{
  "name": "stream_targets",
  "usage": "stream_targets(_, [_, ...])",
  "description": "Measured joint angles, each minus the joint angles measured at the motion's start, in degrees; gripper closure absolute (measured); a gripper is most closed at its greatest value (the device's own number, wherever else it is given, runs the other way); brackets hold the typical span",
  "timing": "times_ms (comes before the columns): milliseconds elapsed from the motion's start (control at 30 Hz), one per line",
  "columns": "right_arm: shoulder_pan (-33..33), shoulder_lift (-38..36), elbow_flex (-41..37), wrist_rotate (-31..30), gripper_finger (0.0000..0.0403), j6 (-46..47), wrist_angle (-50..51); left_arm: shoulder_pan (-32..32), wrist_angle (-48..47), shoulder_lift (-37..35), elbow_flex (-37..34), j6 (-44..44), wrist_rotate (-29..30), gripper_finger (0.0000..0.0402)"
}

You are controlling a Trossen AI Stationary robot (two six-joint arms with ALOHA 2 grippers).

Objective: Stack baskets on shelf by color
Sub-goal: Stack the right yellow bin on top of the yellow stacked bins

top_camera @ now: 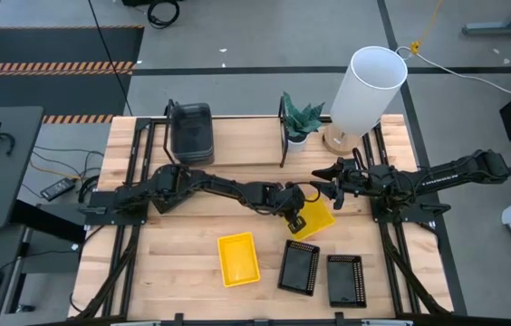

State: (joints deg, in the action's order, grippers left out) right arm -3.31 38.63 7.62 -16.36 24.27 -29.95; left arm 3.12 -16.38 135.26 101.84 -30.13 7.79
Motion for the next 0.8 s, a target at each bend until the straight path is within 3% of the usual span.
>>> stream_targets(267, [0.0,0.0,0.0,0.0,0.0182,0.0,0.0,-0.8,-5.2,-3.4,0.0,2.2,0.3,0.0397])
stream_targets(800, [0.0,0.0,0.0,0.0,0.0182,0.0,-0.3,3.1,-35.4,-18.5,0.0,0.6,7.5,0.0398])
